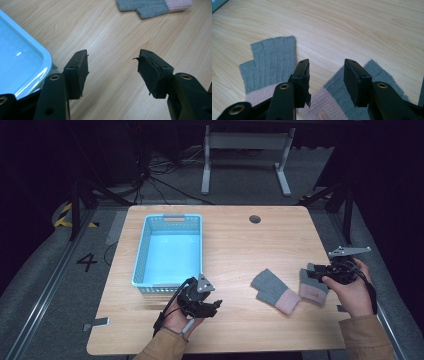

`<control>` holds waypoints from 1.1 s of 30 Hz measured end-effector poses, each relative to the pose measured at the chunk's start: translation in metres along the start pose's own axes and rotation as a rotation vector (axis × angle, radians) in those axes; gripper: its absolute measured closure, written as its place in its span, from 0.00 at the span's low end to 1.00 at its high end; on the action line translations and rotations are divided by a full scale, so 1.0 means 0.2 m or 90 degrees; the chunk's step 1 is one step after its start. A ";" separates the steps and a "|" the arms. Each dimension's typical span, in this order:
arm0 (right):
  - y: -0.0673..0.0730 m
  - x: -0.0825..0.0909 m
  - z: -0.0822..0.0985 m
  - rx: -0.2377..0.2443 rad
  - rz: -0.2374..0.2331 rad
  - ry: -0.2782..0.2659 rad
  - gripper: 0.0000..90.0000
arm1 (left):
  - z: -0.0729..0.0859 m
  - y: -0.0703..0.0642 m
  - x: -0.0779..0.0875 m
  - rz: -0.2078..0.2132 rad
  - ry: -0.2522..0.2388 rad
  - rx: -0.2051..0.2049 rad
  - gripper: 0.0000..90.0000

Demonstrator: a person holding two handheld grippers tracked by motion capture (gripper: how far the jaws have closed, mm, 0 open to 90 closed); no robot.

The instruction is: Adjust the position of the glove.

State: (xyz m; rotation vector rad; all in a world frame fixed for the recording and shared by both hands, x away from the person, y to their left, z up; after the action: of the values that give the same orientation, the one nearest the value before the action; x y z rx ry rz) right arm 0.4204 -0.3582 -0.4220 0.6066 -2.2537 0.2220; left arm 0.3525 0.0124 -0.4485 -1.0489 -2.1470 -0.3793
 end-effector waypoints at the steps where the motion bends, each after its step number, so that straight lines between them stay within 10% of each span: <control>1: 0.00 0.00 0.00 0.002 -0.001 -0.004 0.63 | 0.00 0.00 0.00 0.000 0.000 0.001 0.47; 33: 0.29 -0.22 0.03 0.108 -0.074 0.057 0.53 | -0.02 0.00 0.03 0.007 -0.005 -0.007 0.43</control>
State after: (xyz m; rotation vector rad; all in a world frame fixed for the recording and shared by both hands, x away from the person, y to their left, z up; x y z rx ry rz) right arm 0.4136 -0.2941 -0.4567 0.7991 -2.1202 0.3773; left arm 0.3526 0.0141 -0.4415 -1.0689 -2.1474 -0.3827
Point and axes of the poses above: each handheld gripper's, and its own axes: x roughly backward along the jaws, z roughly out of its underside, y roughly to its left, the point moved 7 cm from there along -x, roughly forward along the jaws, and after that the axes turned 1 degree about -y, right-handed, at the moved point
